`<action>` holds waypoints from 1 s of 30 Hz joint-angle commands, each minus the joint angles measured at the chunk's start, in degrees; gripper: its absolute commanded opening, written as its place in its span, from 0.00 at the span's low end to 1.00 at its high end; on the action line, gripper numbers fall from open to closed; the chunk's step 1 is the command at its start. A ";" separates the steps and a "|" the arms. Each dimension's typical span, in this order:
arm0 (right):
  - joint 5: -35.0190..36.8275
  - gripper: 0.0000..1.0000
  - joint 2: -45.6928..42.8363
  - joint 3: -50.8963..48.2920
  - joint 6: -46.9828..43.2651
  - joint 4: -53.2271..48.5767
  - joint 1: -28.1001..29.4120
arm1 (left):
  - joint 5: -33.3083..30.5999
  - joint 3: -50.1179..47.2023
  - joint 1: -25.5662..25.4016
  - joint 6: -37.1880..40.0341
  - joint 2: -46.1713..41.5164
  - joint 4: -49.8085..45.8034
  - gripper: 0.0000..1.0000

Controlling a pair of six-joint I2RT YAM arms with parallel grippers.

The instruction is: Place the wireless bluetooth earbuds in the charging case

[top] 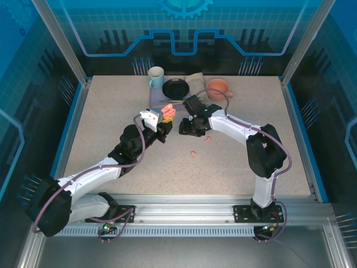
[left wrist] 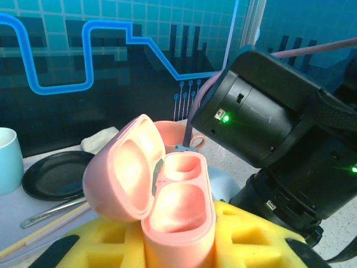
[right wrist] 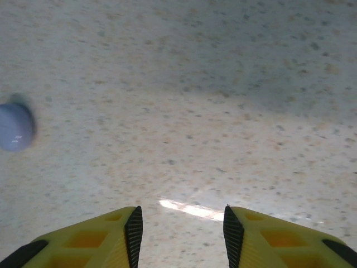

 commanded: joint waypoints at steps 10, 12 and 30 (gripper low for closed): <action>5.86 0.62 0.04 -7.03 9.04 -7.73 4.81 | -0.73 -1.08 0.54 0.24 -0.78 2.27 0.00; 6.13 0.62 0.56 -7.20 10.48 -7.76 5.35 | -0.68 -1.15 0.51 0.16 -0.76 2.25 0.00; 7.73 0.52 5.47 -5.72 15.15 -8.56 6.59 | -0.75 -1.78 0.62 0.07 -0.43 3.43 0.00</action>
